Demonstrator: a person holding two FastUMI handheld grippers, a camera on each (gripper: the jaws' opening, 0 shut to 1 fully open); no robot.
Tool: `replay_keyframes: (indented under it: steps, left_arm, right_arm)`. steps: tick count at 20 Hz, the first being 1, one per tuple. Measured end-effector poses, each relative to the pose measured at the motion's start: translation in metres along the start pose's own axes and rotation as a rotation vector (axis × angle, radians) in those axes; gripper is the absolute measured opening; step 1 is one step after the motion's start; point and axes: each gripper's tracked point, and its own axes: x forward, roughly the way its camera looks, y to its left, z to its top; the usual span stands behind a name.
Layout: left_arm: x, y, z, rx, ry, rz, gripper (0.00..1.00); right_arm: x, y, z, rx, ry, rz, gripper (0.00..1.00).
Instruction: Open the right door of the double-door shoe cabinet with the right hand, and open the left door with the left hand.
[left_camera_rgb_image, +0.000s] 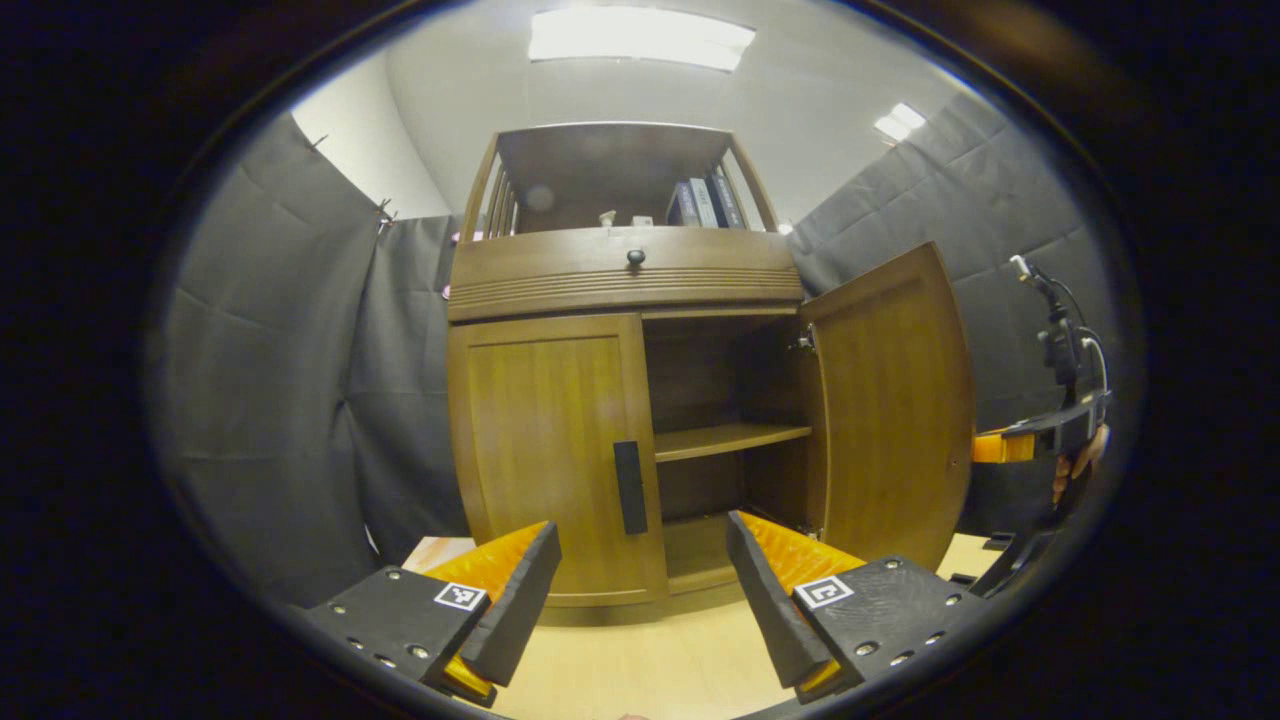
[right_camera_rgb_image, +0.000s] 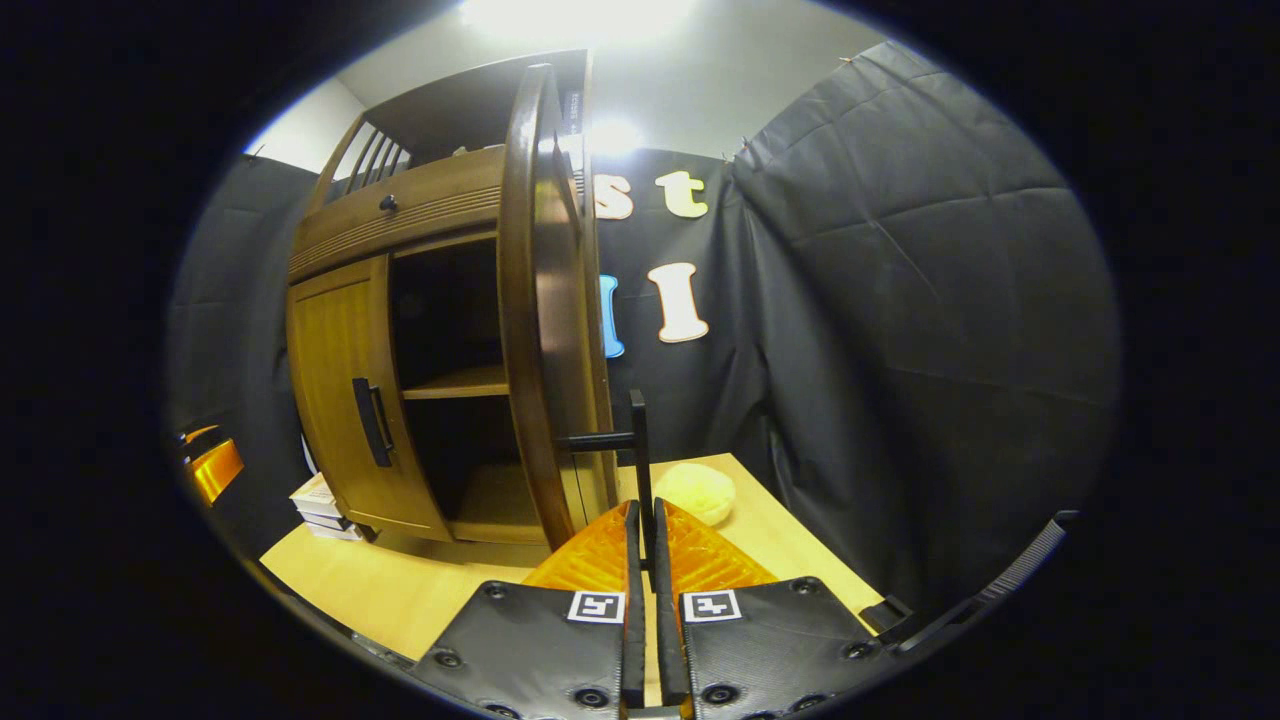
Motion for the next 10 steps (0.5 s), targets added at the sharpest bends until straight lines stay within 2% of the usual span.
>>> replay_keyframes:
  steps: [5,7,8,10]
  left_arm:
    - [0.023,-0.005,0.0,-0.003,-0.003,-0.002,0.96]
    - [0.038,-0.003,-0.001,0.0,0.0,0.005,0.96]
    - [0.045,-0.003,-0.003,0.002,0.001,0.009,0.96]
    - [0.059,-0.001,-0.006,-0.001,-0.001,0.015,0.96]
  right_arm:
    - [-0.023,-0.016,0.007,0.016,-0.026,-0.01,0.07]
    - [-0.035,-0.02,0.01,-0.002,-0.037,-0.014,0.17]
    - [-0.041,-0.021,0.011,-0.008,-0.046,-0.016,0.14]
    - [-0.055,-0.026,0.012,-0.024,-0.058,-0.036,0.49]
